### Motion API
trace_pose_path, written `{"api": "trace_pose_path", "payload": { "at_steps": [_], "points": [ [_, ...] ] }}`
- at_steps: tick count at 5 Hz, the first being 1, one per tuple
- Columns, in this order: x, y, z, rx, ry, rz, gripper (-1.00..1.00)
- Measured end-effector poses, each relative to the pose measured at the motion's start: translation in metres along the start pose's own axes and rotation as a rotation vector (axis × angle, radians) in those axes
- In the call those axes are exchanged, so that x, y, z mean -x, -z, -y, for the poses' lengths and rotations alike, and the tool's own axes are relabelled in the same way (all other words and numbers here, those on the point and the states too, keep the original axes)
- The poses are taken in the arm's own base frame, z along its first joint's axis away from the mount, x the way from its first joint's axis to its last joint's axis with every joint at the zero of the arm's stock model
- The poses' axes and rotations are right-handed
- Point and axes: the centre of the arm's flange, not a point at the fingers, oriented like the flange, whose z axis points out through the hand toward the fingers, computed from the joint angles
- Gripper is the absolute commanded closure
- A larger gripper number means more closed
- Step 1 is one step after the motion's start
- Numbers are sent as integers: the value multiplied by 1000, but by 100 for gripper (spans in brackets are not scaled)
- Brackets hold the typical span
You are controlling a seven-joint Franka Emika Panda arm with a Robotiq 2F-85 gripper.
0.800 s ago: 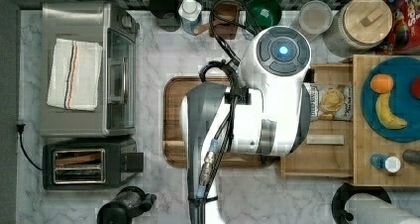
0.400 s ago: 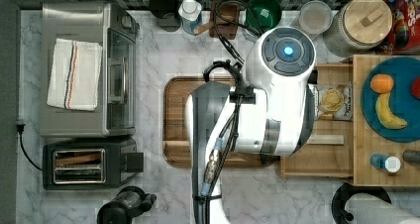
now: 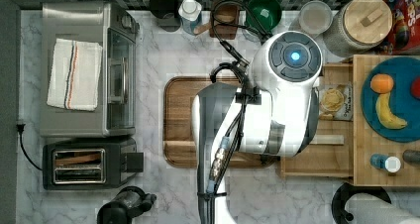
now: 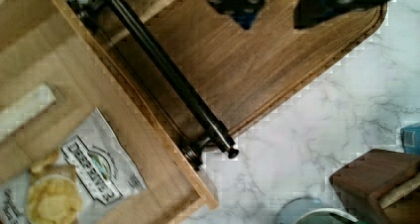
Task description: Close the drawer.
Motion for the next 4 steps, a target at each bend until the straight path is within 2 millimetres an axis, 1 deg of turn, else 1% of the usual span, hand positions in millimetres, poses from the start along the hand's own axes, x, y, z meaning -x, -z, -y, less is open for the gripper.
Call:
{"api": "trace_pose_path", "payload": {
  "at_steps": [1, 2, 3, 4],
  "points": [
    [-1, -7, 0, 43, 105, -51, -100],
    [7, -20, 6, 55, 189, -57, 100],
    [25, -37, 16, 52, 270, -67, 100],
    [51, -54, 23, 73, 358, -100, 100]
  ]
}}
